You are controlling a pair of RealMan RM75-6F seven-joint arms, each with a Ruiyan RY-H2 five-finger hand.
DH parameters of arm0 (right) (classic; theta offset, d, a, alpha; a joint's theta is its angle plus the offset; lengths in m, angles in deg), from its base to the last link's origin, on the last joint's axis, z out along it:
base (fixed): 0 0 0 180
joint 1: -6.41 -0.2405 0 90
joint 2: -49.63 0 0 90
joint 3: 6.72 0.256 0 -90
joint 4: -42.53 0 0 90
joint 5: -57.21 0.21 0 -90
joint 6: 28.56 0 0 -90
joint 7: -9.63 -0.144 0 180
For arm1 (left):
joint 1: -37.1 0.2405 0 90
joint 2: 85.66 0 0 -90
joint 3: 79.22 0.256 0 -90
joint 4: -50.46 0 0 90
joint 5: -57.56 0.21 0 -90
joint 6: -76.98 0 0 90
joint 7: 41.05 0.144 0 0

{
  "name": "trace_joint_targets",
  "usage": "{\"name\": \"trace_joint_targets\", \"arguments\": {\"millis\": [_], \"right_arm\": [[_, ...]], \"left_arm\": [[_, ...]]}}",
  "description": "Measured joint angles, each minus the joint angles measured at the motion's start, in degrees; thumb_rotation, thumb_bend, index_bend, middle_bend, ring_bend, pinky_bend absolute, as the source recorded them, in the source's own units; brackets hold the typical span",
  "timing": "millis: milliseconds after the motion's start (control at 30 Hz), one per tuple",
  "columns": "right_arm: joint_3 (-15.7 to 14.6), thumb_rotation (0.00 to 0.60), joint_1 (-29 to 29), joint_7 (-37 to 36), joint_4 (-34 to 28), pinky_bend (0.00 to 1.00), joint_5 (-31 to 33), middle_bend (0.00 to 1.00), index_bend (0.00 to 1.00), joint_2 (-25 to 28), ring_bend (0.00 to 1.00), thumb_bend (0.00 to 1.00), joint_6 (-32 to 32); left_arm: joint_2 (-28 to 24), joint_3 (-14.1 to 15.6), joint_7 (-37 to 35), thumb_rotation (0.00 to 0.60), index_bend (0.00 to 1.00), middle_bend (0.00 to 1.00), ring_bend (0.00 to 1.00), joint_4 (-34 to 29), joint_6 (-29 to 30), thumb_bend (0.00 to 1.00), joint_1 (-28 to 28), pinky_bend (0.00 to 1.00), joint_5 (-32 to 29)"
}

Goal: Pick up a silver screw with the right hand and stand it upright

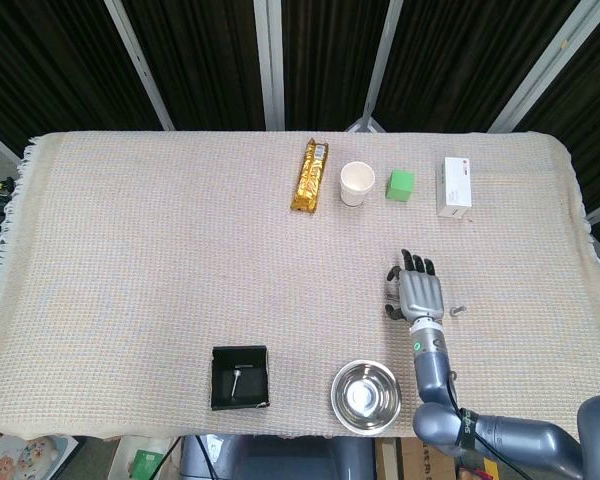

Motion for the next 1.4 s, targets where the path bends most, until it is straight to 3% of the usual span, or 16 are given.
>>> {"name": "trace_joint_targets", "arguments": {"millis": [433, 1400], "right_arm": [[0.39, 0.6, 1.4, -1.73, 1.84, 0.0, -1.45, 0.0, 0.5, -0.46, 0.0, 0.32, -0.42], [1.39, 0.6, 2.19, -1.89, 6.51, 0.0, -1.63, 0.0, 0.55, -3.56, 0.0, 0.34, -2.47]], "left_arm": [[0.07, 0.16, 0.4, 0.6, 0.05, 0.07, 0.02, -0.11, 0.15, 0.04, 0.0, 0.13, 0.27], [-0.05, 0.09, 0.15, 0.6, 0.05, 0.07, 0.02, -0.01, 0.23, 0.04, 0.05, 0.13, 0.18]]}}
